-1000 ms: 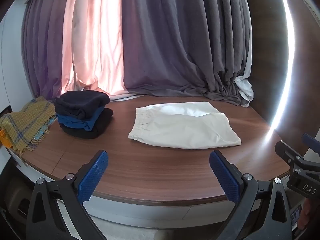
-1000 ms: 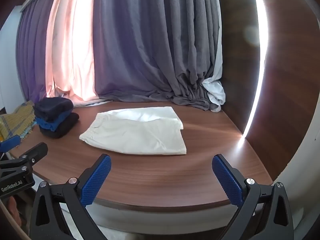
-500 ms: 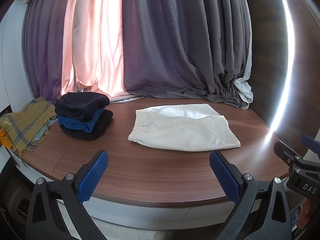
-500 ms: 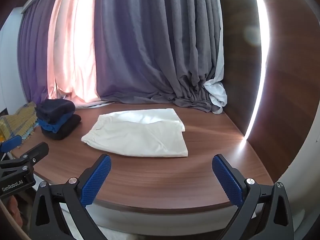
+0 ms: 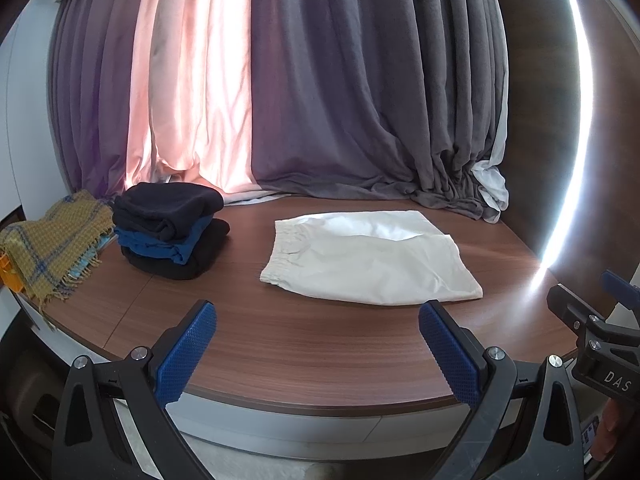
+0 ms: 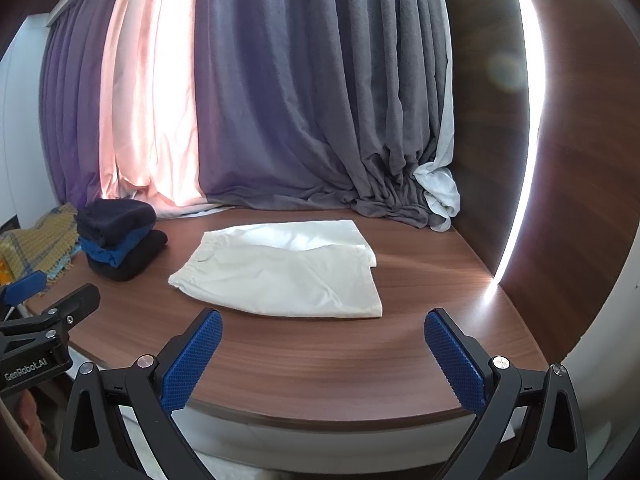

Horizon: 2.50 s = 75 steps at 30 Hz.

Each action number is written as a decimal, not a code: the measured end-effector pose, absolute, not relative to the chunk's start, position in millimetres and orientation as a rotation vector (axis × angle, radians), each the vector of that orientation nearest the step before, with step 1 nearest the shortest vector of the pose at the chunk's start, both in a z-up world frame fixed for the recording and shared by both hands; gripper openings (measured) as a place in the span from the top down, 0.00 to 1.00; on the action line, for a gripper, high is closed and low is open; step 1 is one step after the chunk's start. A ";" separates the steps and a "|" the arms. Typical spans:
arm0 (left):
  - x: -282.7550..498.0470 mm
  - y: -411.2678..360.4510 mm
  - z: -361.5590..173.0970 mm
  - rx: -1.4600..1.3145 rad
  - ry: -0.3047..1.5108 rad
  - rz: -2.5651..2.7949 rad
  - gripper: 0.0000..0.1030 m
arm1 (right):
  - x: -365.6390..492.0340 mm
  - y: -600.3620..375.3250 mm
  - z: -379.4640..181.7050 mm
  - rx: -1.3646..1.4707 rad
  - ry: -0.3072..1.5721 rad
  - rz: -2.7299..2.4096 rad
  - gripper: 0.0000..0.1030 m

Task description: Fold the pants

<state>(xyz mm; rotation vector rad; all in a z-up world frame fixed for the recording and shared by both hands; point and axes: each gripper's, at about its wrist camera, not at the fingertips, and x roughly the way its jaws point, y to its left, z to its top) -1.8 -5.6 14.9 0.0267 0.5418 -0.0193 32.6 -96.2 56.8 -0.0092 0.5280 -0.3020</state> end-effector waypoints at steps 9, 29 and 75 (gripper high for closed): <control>-2.9 2.0 15.4 0.021 0.532 -0.010 0.00 | 32.3 -95.6 56.2 -0.010 0.524 -0.296 0.01; -6.8 11.7 15.9 0.011 0.513 -0.002 0.00 | 30.9 -88.5 59.5 -0.022 0.501 -0.293 0.01; 141.8 57.3 -51.0 0.028 0.691 -0.063 0.01 | 157.1 -102.5 -9.7 0.045 0.689 -0.376 0.01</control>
